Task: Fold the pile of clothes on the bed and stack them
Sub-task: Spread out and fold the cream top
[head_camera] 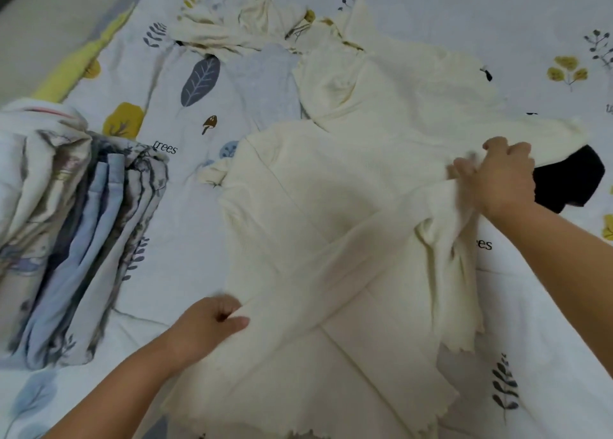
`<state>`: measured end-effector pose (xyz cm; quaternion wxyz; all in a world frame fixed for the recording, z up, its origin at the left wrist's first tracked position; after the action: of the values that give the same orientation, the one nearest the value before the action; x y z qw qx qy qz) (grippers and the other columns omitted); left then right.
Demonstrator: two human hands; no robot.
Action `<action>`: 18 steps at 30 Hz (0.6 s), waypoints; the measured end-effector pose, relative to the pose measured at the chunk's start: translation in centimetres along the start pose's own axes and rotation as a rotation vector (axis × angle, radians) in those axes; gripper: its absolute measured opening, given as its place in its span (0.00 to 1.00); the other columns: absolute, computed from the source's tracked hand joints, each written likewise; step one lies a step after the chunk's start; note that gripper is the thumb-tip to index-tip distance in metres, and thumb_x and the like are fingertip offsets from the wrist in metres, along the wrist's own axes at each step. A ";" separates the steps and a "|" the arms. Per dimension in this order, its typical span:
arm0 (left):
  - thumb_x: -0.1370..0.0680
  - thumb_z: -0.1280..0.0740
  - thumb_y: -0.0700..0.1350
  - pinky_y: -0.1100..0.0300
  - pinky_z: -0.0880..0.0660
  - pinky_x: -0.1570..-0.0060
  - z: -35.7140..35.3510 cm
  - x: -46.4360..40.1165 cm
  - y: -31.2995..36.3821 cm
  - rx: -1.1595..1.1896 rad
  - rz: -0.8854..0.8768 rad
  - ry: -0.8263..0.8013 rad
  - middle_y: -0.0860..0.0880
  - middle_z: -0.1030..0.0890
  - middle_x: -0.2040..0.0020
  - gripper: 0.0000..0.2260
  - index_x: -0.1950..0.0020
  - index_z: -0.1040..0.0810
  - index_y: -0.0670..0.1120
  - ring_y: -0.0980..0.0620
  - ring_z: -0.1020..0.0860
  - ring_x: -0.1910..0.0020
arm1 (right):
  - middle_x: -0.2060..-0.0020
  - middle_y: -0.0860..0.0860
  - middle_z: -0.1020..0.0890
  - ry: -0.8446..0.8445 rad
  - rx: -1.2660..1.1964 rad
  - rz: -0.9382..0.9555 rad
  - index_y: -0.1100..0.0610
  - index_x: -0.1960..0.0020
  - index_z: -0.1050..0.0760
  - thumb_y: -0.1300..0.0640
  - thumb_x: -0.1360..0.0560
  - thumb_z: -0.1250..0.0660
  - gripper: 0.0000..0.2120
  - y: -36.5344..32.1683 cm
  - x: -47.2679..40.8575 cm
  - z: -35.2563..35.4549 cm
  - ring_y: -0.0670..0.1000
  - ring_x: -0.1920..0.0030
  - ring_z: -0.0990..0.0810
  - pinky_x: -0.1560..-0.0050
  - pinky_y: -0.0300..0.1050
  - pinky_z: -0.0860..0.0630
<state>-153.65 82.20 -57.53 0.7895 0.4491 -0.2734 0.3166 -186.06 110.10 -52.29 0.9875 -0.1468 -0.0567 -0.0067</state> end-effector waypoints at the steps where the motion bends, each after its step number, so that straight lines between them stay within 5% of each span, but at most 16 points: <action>1: 0.24 0.32 0.43 0.69 0.37 0.70 0.1 0.0 0.0 -0.076 -0.024 0.073 0.55 0.32 0.77 0.20 0.75 0.34 0.52 0.60 0.34 0.76 | 0.36 0.65 0.36 0.019 -0.068 -0.075 0.62 0.33 0.37 0.47 0.24 0.38 0.26 0.2 0.6 -0.3 0.66 0.37 0.35 0.40 0.58 0.34; 4: 0.24 0.32 0.47 0.69 0.35 0.69 0.3 -0.1 -0.1 -0.171 -0.052 0.247 0.54 0.30 0.76 0.15 0.70 0.31 0.50 0.60 0.31 0.73 | 0.35 0.64 0.36 0.055 -0.277 -0.241 0.63 0.33 0.39 0.49 0.23 0.39 0.25 0.8 3.2 -1.1 0.65 0.38 0.32 0.42 0.54 0.33; 7: 0.25 0.32 0.49 0.68 0.36 0.70 0.0 -0.1 -0.1 -0.150 -0.069 0.298 0.54 0.30 0.77 0.15 0.70 0.32 0.52 0.59 0.32 0.74 | 0.42 0.61 0.31 0.162 -0.288 -0.114 0.62 0.44 0.33 0.55 0.27 0.35 0.17 0.8 6.8 -1.6 0.60 0.42 0.31 0.44 0.52 0.34; 12: 0.24 0.33 0.46 0.64 0.35 0.67 -0.2 -0.3 0.1 -0.246 -0.100 0.309 0.54 0.30 0.75 0.17 0.70 0.36 0.53 0.60 0.31 0.71 | 0.52 0.64 0.28 0.019 0.135 0.239 0.66 0.49 0.30 0.55 0.35 0.27 0.21 0.2 11.0 -4.5 0.63 0.51 0.29 0.56 0.56 0.32; 15: 0.24 0.34 0.46 0.58 0.35 0.65 -0.1 -0.4 0.1 -0.282 -0.081 0.281 0.53 0.30 0.73 0.16 0.68 0.36 0.51 0.54 0.30 0.69 | 0.55 0.66 0.25 -0.021 0.299 0.363 0.69 0.46 0.28 0.68 0.28 0.36 0.11 1.4 10.2 -4.4 0.64 0.55 0.27 0.61 0.55 0.34; 18: 0.23 0.35 0.45 0.57 0.34 0.63 0.2 -0.6 0.1 -0.286 -0.064 0.279 0.52 0.29 0.71 0.14 0.67 0.34 0.49 0.50 0.28 0.66 | 0.61 0.63 0.23 -0.040 0.324 0.354 0.66 0.50 0.26 0.73 0.32 0.37 0.11 4.0 9.4 -2.8 0.61 0.62 0.27 0.65 0.49 0.37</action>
<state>-154.19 81.93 -57.84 0.8851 0.2926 -0.1891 0.3086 -176.34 113.16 -55.01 0.9826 0.0059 -0.0499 0.1787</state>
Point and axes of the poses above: each hand's wrist, its own x-axis away from the middle knuckle, its own z-axis out of the back of the hand, y = z × x, the point moved 3 cm from there along -x, towards the middle knuckle
